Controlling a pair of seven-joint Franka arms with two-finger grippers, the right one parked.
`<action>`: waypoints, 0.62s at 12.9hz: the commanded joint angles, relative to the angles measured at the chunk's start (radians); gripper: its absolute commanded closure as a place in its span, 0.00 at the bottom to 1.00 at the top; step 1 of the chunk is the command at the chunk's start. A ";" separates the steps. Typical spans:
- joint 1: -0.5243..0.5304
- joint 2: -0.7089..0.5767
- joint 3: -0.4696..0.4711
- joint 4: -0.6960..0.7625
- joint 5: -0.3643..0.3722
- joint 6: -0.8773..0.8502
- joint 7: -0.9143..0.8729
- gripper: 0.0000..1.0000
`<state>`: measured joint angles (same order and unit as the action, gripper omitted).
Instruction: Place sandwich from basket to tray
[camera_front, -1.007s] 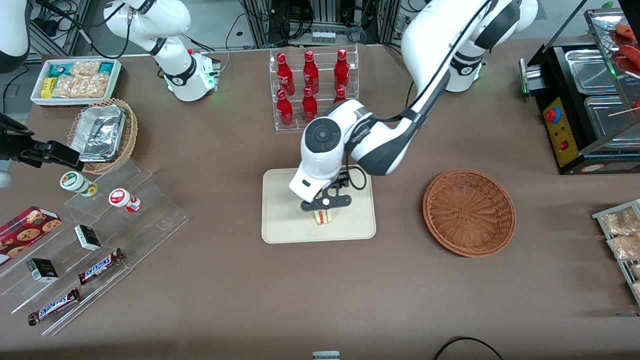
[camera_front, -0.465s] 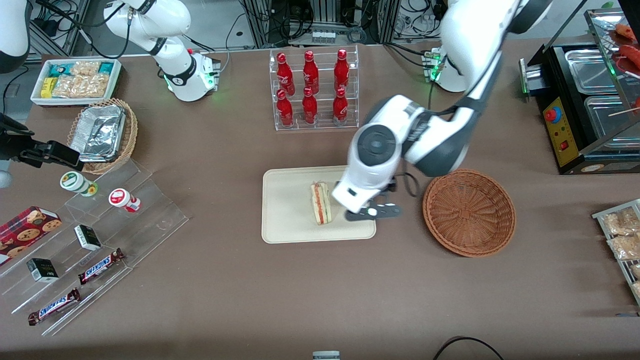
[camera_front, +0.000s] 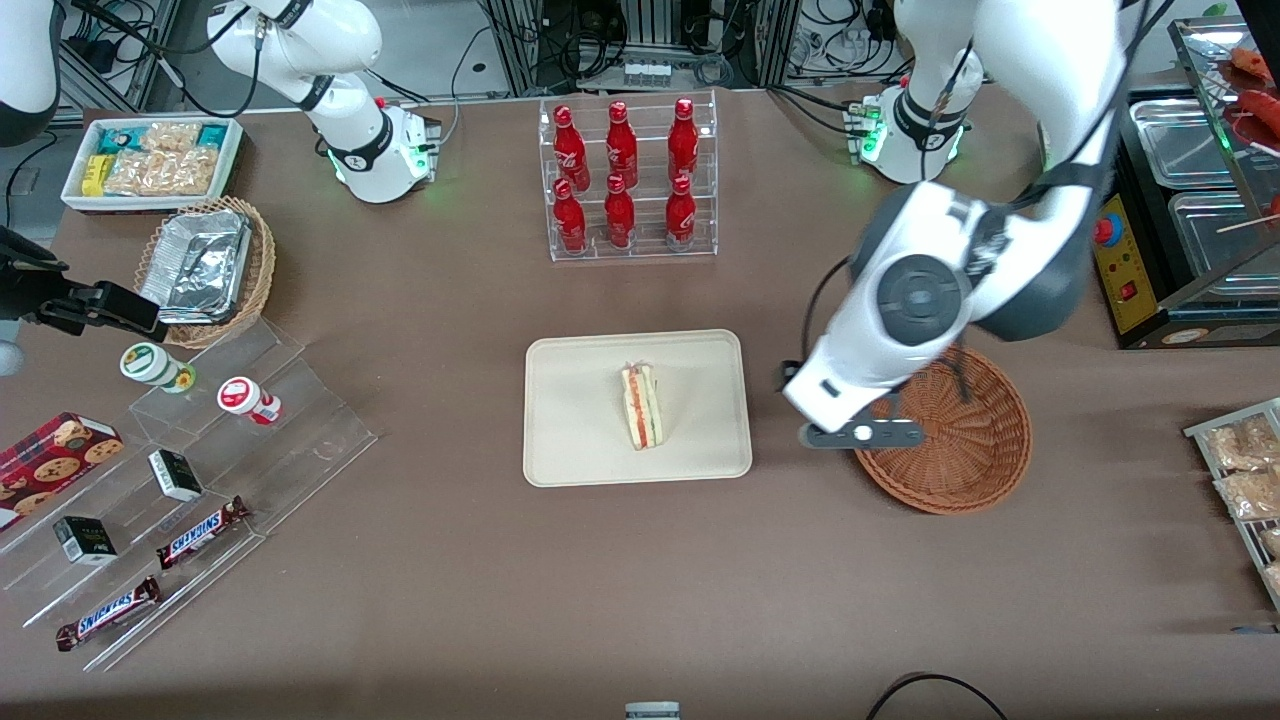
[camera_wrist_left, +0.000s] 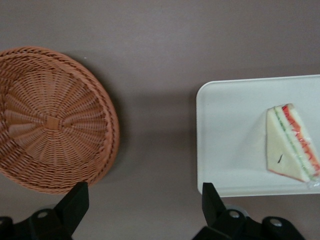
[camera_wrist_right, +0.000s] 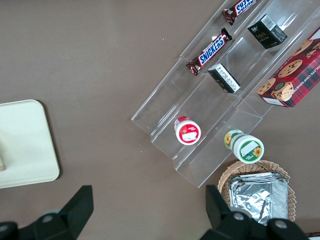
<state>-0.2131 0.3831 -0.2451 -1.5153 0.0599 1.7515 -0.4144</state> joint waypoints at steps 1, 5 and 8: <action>0.104 -0.140 -0.006 -0.146 -0.029 0.000 0.161 0.00; 0.233 -0.240 -0.005 -0.174 -0.046 -0.111 0.350 0.00; 0.262 -0.300 0.003 -0.174 -0.045 -0.168 0.378 0.00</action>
<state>0.0397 0.1473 -0.2402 -1.6498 0.0317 1.6026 -0.0570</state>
